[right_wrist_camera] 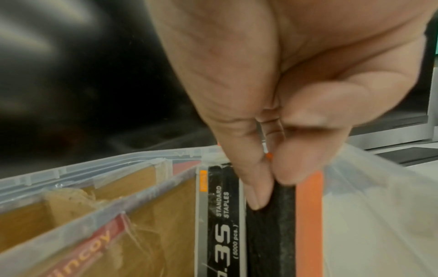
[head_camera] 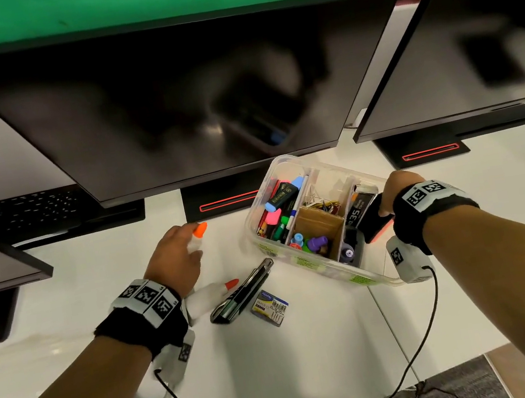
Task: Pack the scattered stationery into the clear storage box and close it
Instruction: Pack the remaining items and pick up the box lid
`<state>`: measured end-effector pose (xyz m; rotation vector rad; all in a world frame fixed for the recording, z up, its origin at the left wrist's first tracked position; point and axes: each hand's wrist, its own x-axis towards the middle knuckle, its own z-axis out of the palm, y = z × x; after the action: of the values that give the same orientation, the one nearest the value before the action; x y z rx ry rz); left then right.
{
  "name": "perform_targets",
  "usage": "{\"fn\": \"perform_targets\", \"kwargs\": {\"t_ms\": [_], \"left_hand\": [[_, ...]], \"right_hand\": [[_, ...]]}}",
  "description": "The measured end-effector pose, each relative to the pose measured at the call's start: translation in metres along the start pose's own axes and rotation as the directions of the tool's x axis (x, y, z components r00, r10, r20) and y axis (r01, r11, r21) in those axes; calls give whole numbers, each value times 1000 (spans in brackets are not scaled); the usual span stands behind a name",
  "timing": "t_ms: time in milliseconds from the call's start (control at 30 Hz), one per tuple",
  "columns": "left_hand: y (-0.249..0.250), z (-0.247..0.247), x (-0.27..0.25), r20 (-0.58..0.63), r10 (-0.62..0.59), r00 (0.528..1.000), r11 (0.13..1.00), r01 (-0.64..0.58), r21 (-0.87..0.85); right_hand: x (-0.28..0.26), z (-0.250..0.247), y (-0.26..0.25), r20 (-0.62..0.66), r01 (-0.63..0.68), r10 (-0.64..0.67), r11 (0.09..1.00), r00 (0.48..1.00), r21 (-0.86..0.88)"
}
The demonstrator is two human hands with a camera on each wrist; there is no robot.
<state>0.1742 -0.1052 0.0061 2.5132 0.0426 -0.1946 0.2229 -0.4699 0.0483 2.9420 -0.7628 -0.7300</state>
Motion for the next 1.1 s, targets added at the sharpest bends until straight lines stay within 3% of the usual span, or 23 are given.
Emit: {"fn": "perform_targets", "kwargs": {"t_ms": [233, 467, 667, 800, 900, 1000, 1100], "left_hand": [[0, -1, -7, 18, -14, 1000, 1000, 13, 17], [20, -1, -11, 27, 30, 999, 997, -28, -78], [40, 1, -15, 61, 101, 993, 986, -92, -136], [55, -2, -22, 110, 163, 981, 979, -146, -144], [73, -4, -29, 176, 181, 968, 962, -136, -238], [91, -4, -33, 235, 222, 946, 930, -134, -341], [105, 0, -31, 205, 278, 939, 886, -167, -433]], "right_hand": [[2, -3, 5, 39, 17, -19, 999, 999, 47], [-1, -3, 1, 17, 20, -21, 999, 1000, 26], [-4, -5, 0, 26, 1, -6, 986, 1000, 167], [-28, -25, -10, -95, 59, -54, 997, 994, 43], [-64, -41, -31, -176, 291, -270, 951, 947, 107], [-108, -48, -51, 27, 471, -543, 752, 839, 462], [-132, -44, -64, 106, 528, -689, 636, 717, 564]]}}
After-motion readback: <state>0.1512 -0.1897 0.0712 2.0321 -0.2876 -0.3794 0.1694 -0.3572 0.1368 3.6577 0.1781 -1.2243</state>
